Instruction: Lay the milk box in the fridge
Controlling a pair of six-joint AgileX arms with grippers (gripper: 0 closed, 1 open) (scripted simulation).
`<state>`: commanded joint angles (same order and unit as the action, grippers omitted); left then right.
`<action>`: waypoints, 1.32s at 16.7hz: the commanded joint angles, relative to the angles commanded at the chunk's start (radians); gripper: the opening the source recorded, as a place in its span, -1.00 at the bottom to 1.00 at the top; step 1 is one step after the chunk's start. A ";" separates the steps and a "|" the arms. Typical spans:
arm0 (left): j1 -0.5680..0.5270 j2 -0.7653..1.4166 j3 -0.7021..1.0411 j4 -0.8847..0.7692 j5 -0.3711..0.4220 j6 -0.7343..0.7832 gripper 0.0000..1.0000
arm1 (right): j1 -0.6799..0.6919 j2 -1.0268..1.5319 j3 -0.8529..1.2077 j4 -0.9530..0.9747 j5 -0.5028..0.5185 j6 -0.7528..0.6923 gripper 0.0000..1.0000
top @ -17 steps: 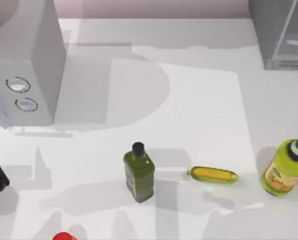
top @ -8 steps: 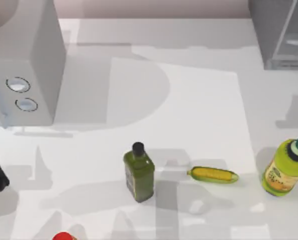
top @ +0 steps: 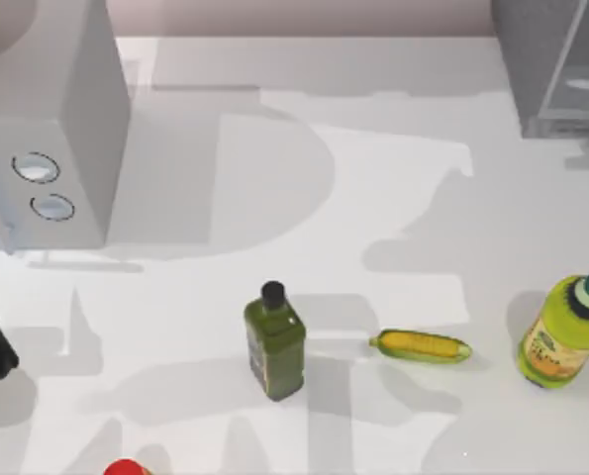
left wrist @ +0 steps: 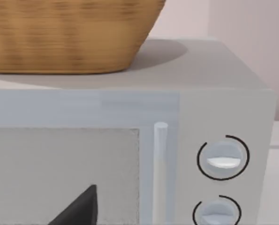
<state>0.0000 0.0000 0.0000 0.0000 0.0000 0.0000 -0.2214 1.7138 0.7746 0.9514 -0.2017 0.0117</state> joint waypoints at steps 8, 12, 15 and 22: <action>0.000 0.000 0.000 0.000 0.000 0.000 1.00 | -0.056 0.451 0.197 0.242 -0.053 0.003 -1.00; 0.000 0.000 0.000 0.000 0.000 0.000 1.00 | -0.058 0.461 0.202 0.248 -0.054 0.003 -1.00; 0.000 0.000 0.000 0.000 0.000 0.000 1.00 | -0.052 0.462 0.200 0.243 -0.053 0.005 -1.00; 0.000 0.000 0.000 0.000 0.000 0.000 1.00 | -0.029 0.590 0.500 0.090 -0.025 0.005 -1.00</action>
<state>0.0000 0.0000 0.0000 0.0000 0.0000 0.0000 -0.2507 2.3034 1.2742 1.0411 -0.2271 0.0165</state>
